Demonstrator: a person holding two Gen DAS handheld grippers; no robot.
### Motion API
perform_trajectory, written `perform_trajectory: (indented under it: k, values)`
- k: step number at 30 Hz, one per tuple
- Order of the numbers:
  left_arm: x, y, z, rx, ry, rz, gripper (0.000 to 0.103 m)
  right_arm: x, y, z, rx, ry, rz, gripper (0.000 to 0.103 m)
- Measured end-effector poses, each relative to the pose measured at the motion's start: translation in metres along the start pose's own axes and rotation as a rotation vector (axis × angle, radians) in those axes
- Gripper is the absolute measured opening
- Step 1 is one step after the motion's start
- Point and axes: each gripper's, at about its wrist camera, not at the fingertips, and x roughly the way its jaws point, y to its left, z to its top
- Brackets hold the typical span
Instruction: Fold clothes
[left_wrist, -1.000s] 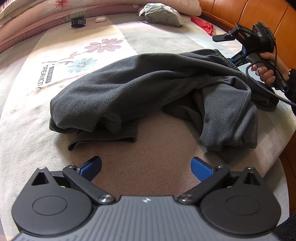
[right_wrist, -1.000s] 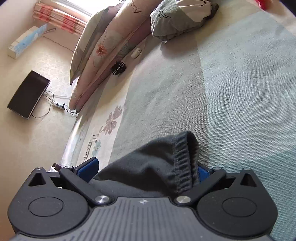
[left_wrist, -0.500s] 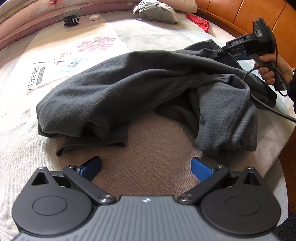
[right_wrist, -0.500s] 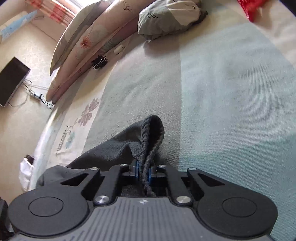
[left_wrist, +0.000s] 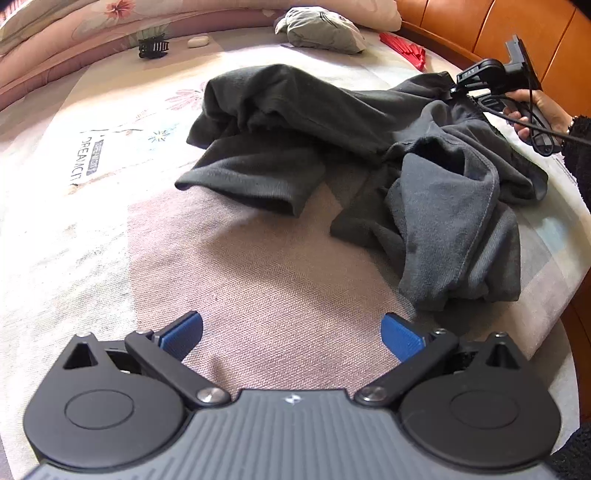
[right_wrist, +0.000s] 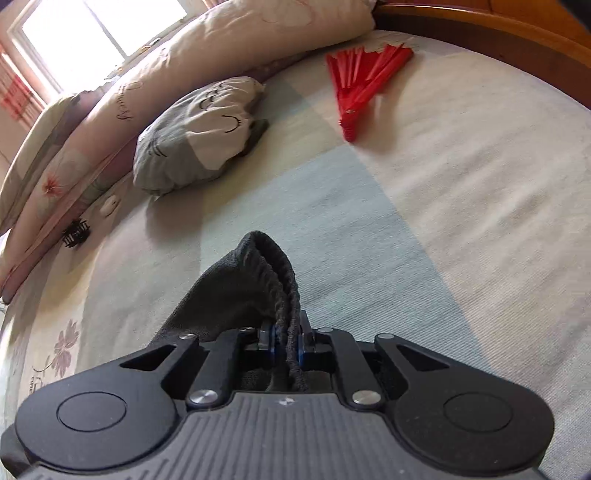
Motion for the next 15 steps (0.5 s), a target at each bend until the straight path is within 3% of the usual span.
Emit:
perform_trajectory:
  k: [5,8,9,15]
  values:
    - [-0.003,-0.001,0.001,0.008,-0.008,-0.008,0.102,-0.028,0.004,-0.008,-0.006,-0.034,-0.009,0.035]
    - [-0.006,-0.002,-0.001,0.026,-0.019,-0.009,0.102,-0.061,0.017,-0.018,-0.06,-0.058,0.003,0.058]
    - [-0.005,-0.008,0.0,0.03,-0.024,-0.012,0.102,-0.073,0.021,-0.024,-0.078,-0.059,0.016,0.065]
    - [-0.008,-0.015,-0.01,0.075,-0.045,-0.01,0.102,-0.131,0.056,-0.079,-0.204,-0.014,0.115,0.089]
